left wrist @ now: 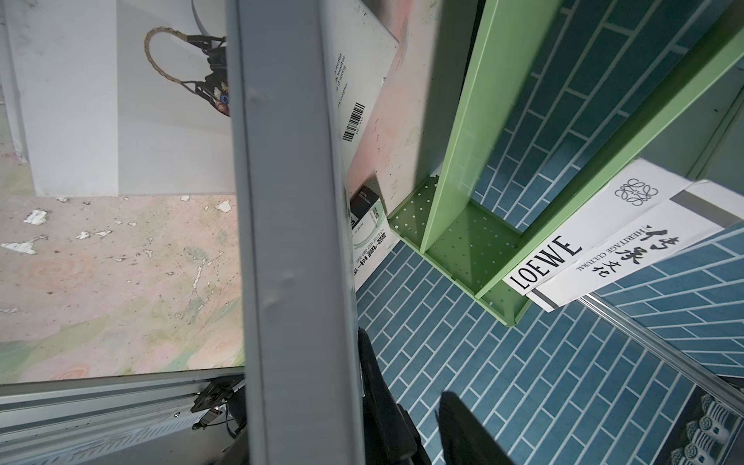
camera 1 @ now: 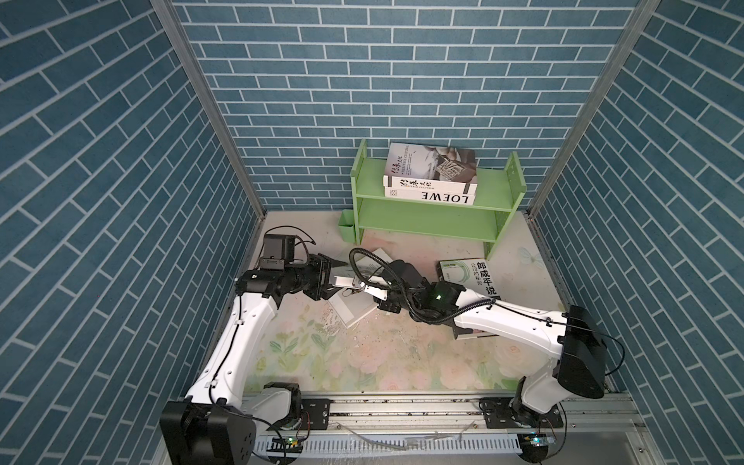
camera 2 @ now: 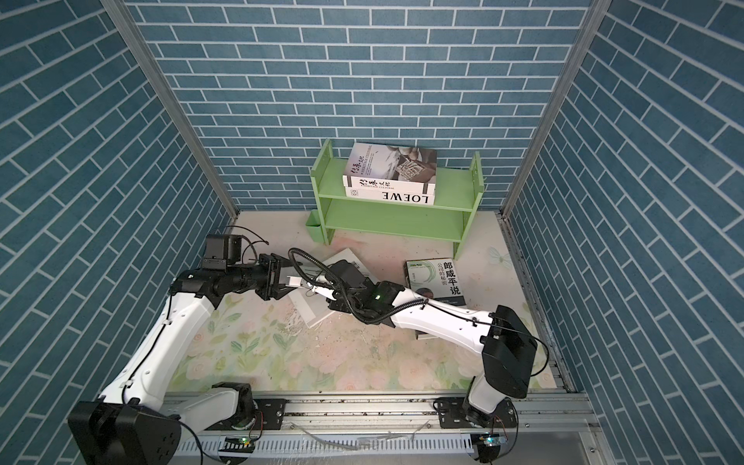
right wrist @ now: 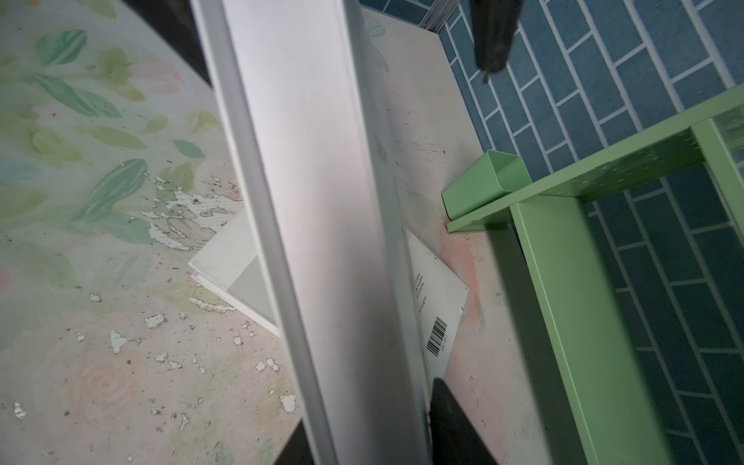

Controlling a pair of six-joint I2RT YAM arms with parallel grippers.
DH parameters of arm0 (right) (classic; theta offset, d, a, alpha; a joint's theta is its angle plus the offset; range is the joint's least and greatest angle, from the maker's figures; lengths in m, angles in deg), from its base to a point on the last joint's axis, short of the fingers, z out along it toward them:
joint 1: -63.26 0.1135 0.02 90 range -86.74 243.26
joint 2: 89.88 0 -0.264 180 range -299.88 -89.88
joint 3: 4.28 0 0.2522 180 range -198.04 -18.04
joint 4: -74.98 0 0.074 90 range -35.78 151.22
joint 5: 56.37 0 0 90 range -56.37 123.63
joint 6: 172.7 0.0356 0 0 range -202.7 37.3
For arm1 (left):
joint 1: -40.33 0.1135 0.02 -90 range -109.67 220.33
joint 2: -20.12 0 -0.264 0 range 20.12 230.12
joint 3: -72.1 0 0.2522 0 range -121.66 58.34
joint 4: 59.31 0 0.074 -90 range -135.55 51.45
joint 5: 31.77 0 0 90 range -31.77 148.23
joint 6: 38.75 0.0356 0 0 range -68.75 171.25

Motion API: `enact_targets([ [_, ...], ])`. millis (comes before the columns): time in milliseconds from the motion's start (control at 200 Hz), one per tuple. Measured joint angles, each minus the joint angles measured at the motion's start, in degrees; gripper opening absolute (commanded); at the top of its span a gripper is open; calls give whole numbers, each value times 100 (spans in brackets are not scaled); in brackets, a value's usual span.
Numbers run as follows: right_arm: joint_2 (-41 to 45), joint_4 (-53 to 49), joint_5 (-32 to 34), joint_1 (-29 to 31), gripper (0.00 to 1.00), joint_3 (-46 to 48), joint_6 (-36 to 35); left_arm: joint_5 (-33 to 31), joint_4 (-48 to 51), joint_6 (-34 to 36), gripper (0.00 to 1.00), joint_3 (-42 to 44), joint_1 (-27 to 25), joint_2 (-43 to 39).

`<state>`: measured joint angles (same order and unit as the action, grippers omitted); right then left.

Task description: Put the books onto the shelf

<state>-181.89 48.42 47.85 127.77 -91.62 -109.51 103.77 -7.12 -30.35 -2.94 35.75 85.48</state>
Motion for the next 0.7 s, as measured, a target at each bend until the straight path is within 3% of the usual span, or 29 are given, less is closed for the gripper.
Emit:
enact_targets([
  [155,-20,2,98,0,28,2,103,-122,-476,-9,75,118,81,-184],
  [460,-157,28,203,0,27,2,304,-470,-1427,-81,81,957,667,-1019],
  [700,-229,-24,308,-2,27,-155,461,-1088,-1510,686,87,789,874,-1384],
])
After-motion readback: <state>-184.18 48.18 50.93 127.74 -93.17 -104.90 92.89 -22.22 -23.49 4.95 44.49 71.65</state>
